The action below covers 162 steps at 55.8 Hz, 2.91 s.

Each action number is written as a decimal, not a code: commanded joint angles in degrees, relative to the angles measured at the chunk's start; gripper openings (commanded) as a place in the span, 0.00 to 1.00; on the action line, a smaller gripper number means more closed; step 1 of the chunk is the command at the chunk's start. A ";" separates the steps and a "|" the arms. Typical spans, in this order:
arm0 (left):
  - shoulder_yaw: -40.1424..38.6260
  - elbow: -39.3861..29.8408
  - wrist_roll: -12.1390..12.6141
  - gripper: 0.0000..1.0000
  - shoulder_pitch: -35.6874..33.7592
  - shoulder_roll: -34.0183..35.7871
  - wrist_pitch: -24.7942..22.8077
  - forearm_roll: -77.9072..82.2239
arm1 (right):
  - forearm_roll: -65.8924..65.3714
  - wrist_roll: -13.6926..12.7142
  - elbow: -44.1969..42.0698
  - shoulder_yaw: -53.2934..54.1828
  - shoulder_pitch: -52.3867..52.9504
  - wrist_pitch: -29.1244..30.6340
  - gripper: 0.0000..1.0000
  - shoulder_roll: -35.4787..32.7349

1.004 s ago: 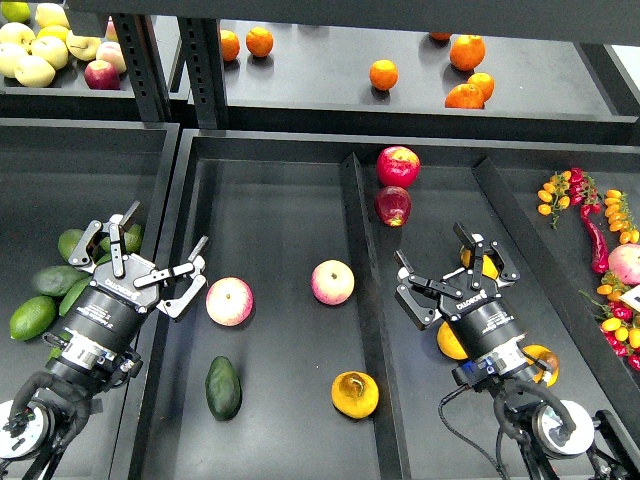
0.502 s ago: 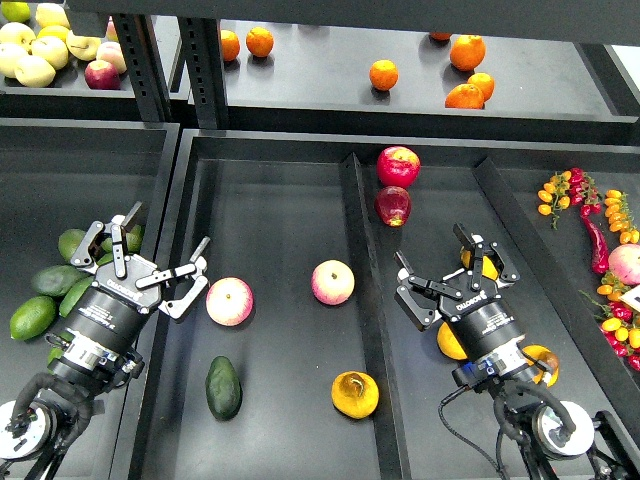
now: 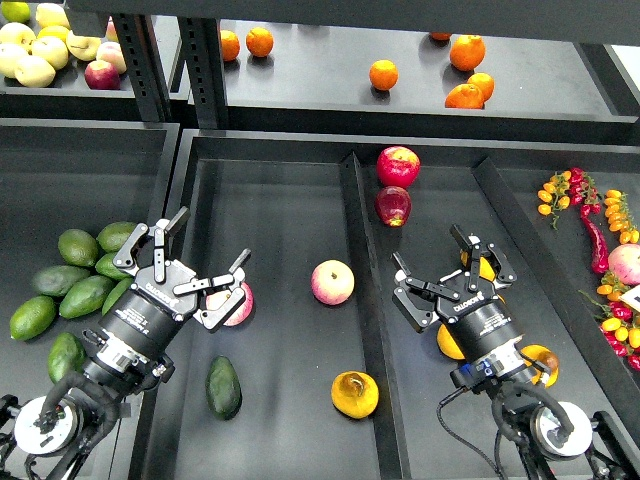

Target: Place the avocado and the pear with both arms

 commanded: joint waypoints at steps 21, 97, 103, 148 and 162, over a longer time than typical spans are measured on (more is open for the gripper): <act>1.04 3.54 1.28 1.00 -3.23 0.00 0.00 -1.53 | 0.00 0.00 0.00 -0.28 0.00 -0.04 0.99 0.00; 75.47 6.70 10.65 1.00 -68.88 29.79 0.00 31.43 | 0.18 -0.09 -7.11 1.48 13.98 -17.35 0.99 0.00; 79.52 6.97 10.65 1.00 -69.24 29.09 0.00 32.83 | 0.18 -0.09 -8.52 1.57 15.29 -17.18 0.99 0.00; 87.79 23.75 10.65 0.99 -60.01 14.42 0.00 39.78 | 0.88 -0.17 -11.51 1.57 17.32 -16.47 0.99 0.00; 87.53 26.21 10.65 0.99 -59.22 12.04 0.00 39.78 | 0.97 -0.17 -11.60 1.57 17.32 -16.47 0.99 0.00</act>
